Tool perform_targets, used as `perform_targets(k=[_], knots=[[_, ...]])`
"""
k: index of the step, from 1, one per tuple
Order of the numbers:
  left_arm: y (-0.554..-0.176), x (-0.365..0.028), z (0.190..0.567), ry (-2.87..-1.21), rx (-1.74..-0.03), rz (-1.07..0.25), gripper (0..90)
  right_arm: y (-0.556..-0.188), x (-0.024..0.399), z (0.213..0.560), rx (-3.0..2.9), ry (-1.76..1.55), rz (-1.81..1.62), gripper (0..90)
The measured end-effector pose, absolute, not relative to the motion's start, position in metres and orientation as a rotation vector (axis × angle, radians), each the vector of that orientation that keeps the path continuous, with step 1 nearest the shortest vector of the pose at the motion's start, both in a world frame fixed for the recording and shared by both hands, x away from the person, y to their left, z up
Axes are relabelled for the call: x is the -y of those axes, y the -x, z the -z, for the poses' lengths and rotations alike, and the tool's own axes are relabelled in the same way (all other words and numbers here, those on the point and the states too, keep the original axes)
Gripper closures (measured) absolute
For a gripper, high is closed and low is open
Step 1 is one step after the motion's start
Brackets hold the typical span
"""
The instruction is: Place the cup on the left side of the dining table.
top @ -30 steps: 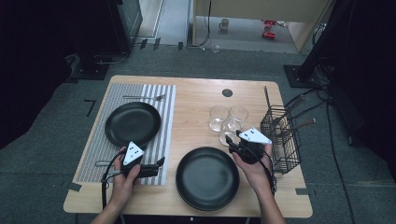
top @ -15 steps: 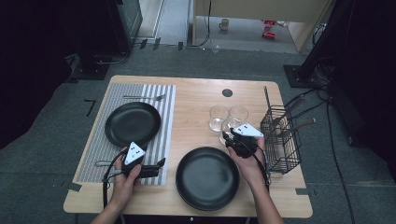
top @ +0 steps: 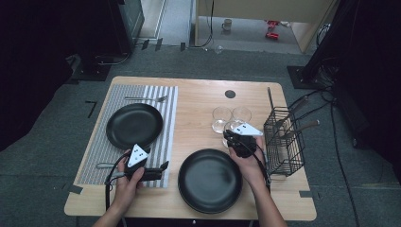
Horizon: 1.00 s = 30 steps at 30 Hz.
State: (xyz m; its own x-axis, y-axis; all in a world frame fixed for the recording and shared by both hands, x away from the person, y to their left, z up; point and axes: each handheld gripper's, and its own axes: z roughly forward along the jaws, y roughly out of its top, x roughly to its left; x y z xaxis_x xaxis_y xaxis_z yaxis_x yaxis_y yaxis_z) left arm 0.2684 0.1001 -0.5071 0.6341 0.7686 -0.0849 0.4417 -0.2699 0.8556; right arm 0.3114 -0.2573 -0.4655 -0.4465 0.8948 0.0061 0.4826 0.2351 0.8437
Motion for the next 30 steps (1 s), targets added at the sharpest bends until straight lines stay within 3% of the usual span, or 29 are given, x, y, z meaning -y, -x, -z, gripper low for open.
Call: perform_targets(k=[15,21,30], knots=[[-0.267,-0.098,0.506,-1.911,-0.946,-0.432,9.7,-0.306,0.245,0.465,-2.069,-1.240,-1.167,83.9],[-0.267,-0.099,0.506,-1.911,-0.949,-0.431,9.7,-0.301,0.245,0.460,-2.028,-1.240,-1.206,51.1],[-0.268,-0.100,0.505,-1.907,-0.946,-0.434,9.7,-0.299,0.256,0.456,-1.913,-1.311,-1.145,18.3]])
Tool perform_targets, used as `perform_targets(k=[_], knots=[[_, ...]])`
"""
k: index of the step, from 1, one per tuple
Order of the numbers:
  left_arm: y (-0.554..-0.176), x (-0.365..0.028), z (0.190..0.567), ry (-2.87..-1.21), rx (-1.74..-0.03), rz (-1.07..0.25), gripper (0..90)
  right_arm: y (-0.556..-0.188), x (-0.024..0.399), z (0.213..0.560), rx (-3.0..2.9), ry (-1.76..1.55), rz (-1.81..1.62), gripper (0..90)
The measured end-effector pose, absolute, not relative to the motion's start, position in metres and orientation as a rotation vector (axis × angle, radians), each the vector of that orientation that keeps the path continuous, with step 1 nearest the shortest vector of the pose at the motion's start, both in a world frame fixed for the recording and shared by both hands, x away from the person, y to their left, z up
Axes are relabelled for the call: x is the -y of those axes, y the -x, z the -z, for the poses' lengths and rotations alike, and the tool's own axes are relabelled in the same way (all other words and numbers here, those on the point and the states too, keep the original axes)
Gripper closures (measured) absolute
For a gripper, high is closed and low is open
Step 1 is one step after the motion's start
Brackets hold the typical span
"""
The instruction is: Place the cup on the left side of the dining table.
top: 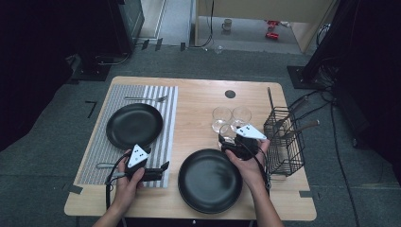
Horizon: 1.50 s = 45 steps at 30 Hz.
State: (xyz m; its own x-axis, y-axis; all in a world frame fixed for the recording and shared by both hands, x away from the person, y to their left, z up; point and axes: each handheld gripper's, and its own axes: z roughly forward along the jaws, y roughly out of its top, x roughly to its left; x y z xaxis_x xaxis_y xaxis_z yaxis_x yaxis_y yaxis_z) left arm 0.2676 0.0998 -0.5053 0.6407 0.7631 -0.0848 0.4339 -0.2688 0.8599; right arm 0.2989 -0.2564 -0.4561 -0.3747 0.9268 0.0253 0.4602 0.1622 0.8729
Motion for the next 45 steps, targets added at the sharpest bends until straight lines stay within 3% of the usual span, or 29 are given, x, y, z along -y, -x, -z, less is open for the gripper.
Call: perform_targets(k=[9,24,36,45], knots=[[-0.272,-0.114,0.500,-1.861,-0.971,-0.438,9.7,-0.310,0.255,0.465,-1.862,-1.422,-1.044,7.1],[-0.269,-0.102,0.498,-1.869,-0.892,-0.393,8.5,-0.322,0.247,0.484,-1.910,-1.441,-0.992,17.2],[-0.274,-0.095,0.493,-1.874,-0.869,-0.366,8.5,-0.320,0.251,0.482,-1.915,-1.422,-1.008,18.3],[-0.281,-0.081,0.486,-1.890,-0.808,-0.311,8.5,-0.313,0.251,0.463,-1.930,-1.396,-1.083,18.3]])
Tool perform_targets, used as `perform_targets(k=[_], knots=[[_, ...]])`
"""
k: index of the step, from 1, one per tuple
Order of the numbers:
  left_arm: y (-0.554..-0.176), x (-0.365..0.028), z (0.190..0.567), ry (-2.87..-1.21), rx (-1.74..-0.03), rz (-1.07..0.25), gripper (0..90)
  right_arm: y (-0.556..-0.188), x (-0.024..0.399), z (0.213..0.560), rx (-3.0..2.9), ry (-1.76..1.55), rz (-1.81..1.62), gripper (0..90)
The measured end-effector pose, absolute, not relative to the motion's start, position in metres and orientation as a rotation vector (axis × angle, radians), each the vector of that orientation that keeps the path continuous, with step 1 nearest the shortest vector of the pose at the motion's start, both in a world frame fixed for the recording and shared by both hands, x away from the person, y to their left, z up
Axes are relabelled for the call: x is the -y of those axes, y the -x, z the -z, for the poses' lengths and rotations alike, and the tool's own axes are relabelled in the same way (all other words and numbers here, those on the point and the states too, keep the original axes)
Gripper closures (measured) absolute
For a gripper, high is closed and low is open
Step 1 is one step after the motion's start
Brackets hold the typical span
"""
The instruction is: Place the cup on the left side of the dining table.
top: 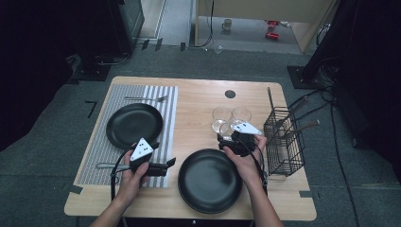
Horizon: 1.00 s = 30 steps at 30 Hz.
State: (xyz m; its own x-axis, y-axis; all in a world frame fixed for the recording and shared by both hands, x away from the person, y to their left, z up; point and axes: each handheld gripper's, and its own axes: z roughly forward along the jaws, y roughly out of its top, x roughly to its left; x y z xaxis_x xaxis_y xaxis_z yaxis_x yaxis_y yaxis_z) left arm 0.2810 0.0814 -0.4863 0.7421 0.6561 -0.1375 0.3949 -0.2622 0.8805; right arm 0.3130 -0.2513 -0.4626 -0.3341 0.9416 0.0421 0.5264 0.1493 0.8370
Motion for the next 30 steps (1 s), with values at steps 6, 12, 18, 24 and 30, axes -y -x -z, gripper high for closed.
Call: perform_targets(k=[6,12,18,24,30], knots=[[-0.284,-0.070,0.482,-1.902,-0.767,-0.302,8.5,-0.307,0.249,0.445,-1.937,-1.372,-1.132,18.3],[-0.287,-0.055,0.474,-1.901,-0.704,-0.308,8.5,-0.301,0.243,0.429,-1.970,-1.333,-1.169,18.3],[-0.291,-0.039,0.468,-1.904,-0.654,-0.303,8.5,-0.296,0.237,0.417,-1.999,-1.300,-1.193,18.3],[-0.291,-0.020,0.461,-1.906,-0.544,-0.289,8.6,-0.291,0.230,0.406,-2.024,-1.263,-1.230,18.3],[-0.290,-0.001,0.454,-1.902,-0.457,-0.296,9.0,-0.284,0.222,0.396,-2.056,-1.224,-1.267,18.3]])
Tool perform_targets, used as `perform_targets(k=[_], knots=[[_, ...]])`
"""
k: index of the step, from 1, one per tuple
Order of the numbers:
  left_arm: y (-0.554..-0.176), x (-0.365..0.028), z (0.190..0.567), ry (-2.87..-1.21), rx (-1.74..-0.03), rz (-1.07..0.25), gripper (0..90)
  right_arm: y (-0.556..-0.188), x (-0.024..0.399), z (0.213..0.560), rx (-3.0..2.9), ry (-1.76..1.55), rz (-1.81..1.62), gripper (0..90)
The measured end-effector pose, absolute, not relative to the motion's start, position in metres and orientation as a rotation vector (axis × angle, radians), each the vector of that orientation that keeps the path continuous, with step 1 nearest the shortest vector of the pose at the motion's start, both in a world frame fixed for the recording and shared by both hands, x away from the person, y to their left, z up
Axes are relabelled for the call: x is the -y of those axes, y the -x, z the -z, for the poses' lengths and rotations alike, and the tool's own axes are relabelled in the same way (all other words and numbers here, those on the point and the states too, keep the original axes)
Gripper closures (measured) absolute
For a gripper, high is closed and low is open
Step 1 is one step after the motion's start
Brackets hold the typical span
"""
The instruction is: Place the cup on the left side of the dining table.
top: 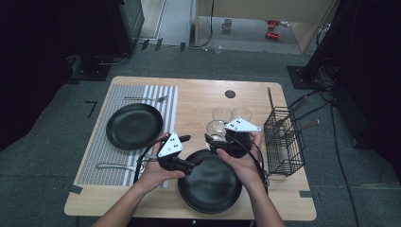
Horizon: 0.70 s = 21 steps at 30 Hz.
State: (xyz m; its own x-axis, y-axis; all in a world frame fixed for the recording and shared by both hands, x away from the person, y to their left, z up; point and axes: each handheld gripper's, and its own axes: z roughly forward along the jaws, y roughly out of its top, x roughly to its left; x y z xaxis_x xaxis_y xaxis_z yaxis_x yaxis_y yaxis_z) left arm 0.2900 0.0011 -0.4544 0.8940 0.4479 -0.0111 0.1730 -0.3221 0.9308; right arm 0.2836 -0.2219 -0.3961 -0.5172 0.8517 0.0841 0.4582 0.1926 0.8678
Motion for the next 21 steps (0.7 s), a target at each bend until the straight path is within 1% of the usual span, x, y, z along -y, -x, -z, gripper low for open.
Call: perform_targets(k=[8,10,21], knots=[[-0.290,0.015,0.449,-1.879,-0.414,-0.298,9.6,-0.273,0.211,0.386,-2.096,-1.166,-1.328,18.2],[-0.289,0.017,0.448,-1.866,-0.421,-0.310,13.0,-0.270,0.208,0.384,-2.109,-1.150,-1.342,18.3],[-0.288,0.018,0.445,-1.781,-0.372,-0.317,14.0,-0.259,0.194,0.382,-2.179,-1.066,-1.374,18.2]])
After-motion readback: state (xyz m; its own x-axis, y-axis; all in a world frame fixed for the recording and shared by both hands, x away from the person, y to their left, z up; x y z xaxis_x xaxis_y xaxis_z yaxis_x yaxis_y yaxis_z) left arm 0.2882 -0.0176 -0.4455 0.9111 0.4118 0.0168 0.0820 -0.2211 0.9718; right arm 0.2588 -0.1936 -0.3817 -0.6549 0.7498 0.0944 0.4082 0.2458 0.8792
